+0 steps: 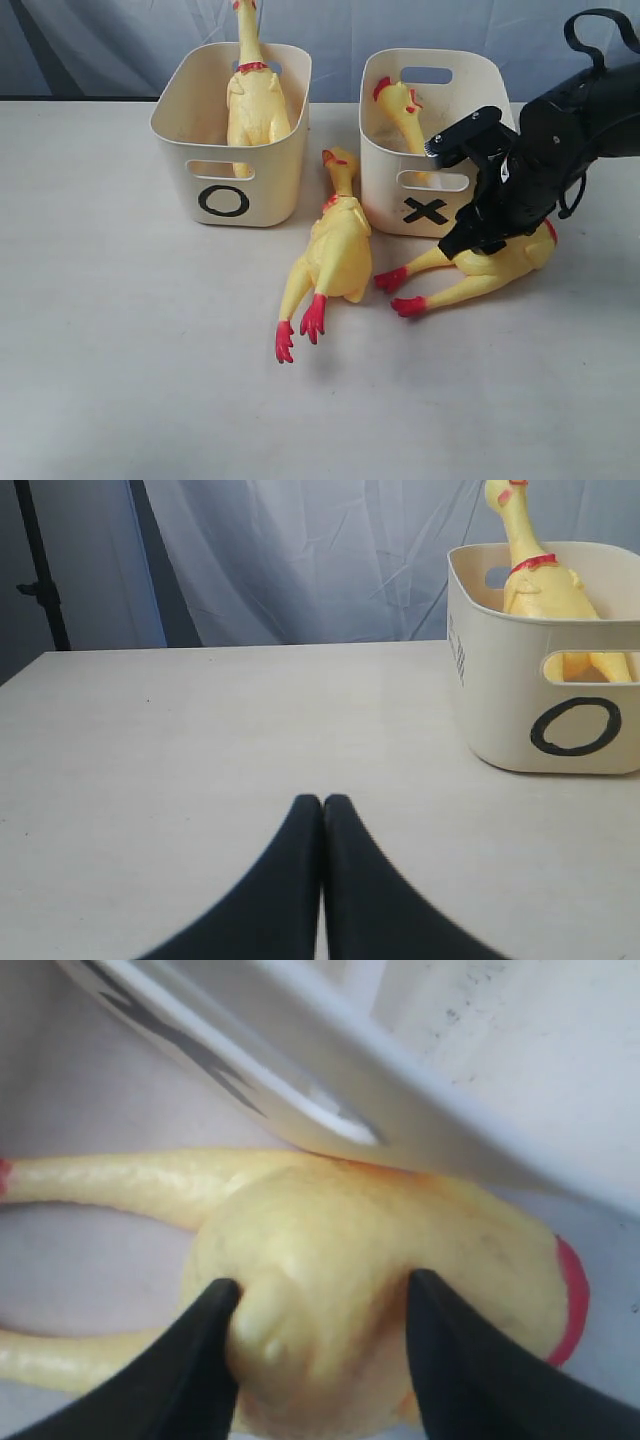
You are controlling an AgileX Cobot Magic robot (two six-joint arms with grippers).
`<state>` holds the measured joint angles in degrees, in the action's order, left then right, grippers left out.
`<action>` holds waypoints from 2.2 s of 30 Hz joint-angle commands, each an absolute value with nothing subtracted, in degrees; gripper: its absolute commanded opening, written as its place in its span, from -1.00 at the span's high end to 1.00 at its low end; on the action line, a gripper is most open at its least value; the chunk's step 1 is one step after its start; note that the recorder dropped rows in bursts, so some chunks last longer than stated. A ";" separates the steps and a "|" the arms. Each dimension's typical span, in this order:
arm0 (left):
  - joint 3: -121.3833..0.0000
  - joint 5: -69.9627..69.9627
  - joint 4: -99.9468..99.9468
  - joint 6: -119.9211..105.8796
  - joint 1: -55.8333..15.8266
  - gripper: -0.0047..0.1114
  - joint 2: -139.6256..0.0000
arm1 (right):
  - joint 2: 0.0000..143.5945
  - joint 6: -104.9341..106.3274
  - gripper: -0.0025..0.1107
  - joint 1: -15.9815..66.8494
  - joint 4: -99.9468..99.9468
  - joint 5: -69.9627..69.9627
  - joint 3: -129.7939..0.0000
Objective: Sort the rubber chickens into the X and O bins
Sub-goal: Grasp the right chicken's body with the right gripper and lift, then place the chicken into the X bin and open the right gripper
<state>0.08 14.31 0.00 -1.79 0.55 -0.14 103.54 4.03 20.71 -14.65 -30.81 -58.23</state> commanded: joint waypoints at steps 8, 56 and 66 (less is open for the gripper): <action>0.00 14.32 0.00 -1.54 0.43 0.92 0.00 | 103.90 4.02 0.97 20.68 -13.47 -33.33 -57.96; 0.00 14.18 0.00 -1.54 0.43 0.92 0.00 | 77.57 44.10 0.97 20.68 55.94 -13.92 -65.06; 0.00 14.18 0.00 -1.54 0.43 0.92 0.00 | 86.82 43.43 0.97 20.68 55.94 -4.47 -65.06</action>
<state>0.08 14.53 0.00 -1.79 0.55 -0.14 83.84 43.56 20.85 55.58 -8.29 -64.64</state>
